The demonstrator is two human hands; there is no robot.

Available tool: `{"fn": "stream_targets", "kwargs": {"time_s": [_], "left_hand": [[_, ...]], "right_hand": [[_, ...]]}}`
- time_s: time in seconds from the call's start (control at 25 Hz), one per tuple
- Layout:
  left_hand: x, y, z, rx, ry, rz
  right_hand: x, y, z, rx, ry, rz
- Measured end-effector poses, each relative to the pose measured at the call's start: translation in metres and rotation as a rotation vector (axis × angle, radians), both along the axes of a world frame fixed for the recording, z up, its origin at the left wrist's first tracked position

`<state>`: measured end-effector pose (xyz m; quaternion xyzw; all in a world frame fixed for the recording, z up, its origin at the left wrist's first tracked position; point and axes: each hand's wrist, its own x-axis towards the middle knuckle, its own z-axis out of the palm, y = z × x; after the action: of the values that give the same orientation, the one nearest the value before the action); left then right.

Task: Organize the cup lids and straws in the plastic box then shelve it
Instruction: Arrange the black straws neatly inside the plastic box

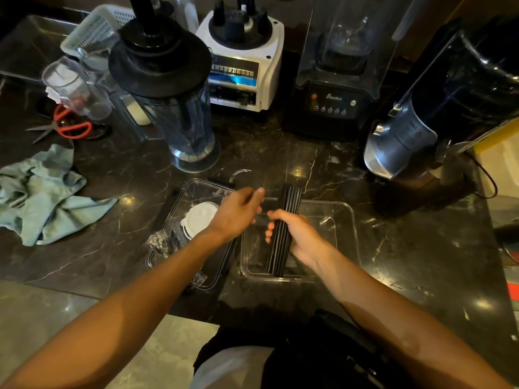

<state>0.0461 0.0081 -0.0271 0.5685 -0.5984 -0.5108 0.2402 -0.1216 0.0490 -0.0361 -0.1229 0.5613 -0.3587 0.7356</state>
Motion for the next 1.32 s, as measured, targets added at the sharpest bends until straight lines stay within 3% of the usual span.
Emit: {"fn": "stream_targets", "kwargs": {"time_s": [0.2,0.48,0.64,0.76,0.88,0.96,1.08,1.16,1.32], "left_hand": [[0.001,0.0,-0.003,-0.02,-0.002,0.015],[0.001,-0.002,0.002,0.039,0.009,0.024],[0.003,0.0,0.002,0.008,0.014,0.057],[0.004,0.006,0.003,-0.161,-0.07,0.059],[-0.002,0.01,0.008,-0.389,-0.217,-0.202],[-0.017,0.016,0.011,-0.32,-0.362,-0.526],[-0.04,0.03,0.004,-0.111,-0.575,-0.857],[-0.047,0.036,-0.007,-0.042,-0.654,-0.906],[-0.051,0.036,-0.021,-0.1,-0.678,-0.88]], "right_hand": [[0.007,0.001,0.001,0.004,0.041,0.177],[0.009,0.002,-0.004,-0.039,0.112,0.204],[0.006,-0.002,0.004,-0.213,0.422,0.35],[-0.022,-0.002,0.008,-0.285,0.73,0.714],[-0.041,0.008,0.011,-0.355,1.087,1.254],[-0.038,0.016,0.005,-0.414,1.261,1.483],[-0.03,0.021,-0.004,-0.416,1.318,1.508],[-0.031,0.02,-0.004,-0.391,1.288,1.475],[-0.043,0.028,-0.001,-0.388,1.149,1.361]]}}
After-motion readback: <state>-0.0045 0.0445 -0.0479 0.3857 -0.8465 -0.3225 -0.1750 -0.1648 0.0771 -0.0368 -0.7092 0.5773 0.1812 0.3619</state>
